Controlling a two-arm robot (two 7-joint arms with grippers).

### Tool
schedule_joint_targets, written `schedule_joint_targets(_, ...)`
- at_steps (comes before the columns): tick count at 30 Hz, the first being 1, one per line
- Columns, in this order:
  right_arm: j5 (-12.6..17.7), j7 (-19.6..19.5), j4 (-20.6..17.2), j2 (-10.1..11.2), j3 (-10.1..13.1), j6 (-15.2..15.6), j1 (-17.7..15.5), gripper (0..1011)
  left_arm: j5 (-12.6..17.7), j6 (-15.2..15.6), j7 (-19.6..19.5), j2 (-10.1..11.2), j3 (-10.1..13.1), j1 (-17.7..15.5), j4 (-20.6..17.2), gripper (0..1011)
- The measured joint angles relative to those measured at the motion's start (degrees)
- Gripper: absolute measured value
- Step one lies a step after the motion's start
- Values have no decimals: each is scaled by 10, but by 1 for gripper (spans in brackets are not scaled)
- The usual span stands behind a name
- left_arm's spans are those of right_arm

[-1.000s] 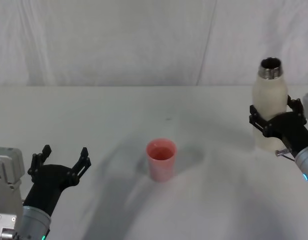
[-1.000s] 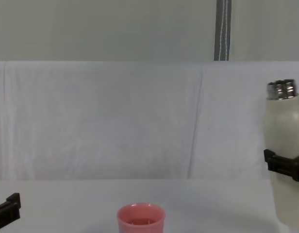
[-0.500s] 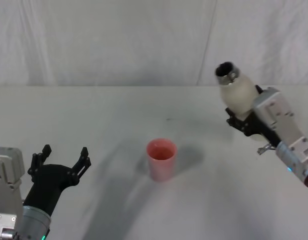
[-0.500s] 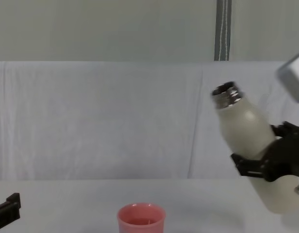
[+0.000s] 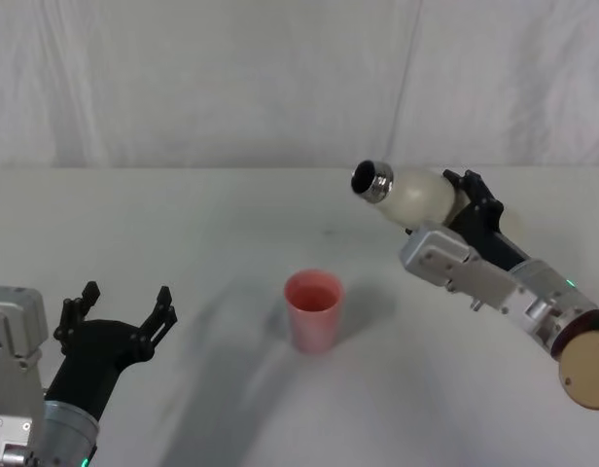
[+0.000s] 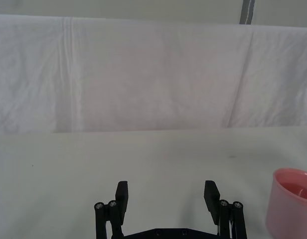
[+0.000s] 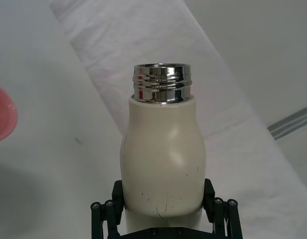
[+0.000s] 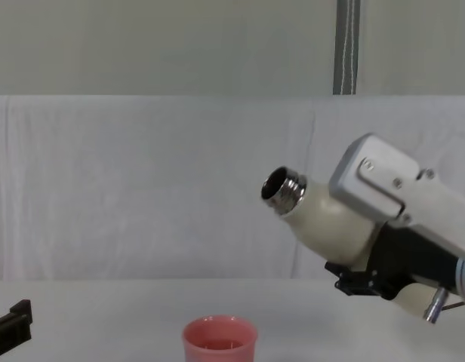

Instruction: Grasp the thermos with one hand and pour water into the cup lid.

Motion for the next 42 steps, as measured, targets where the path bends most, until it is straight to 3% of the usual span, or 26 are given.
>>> schedule_joint_targets(14,-93,-22,16,-7,-46,4,10,950,0,0,0,0,0,0,0,1001)
schedule_joint_targets(30,-139,-32,10,2,-68,1,-5,950,0,0,0,0,0,0,0,1001)
schedule_joint_targets(42,-164,-43,7,8,-71,11,-17,950,0,0,0,0,0,0,0,1001)
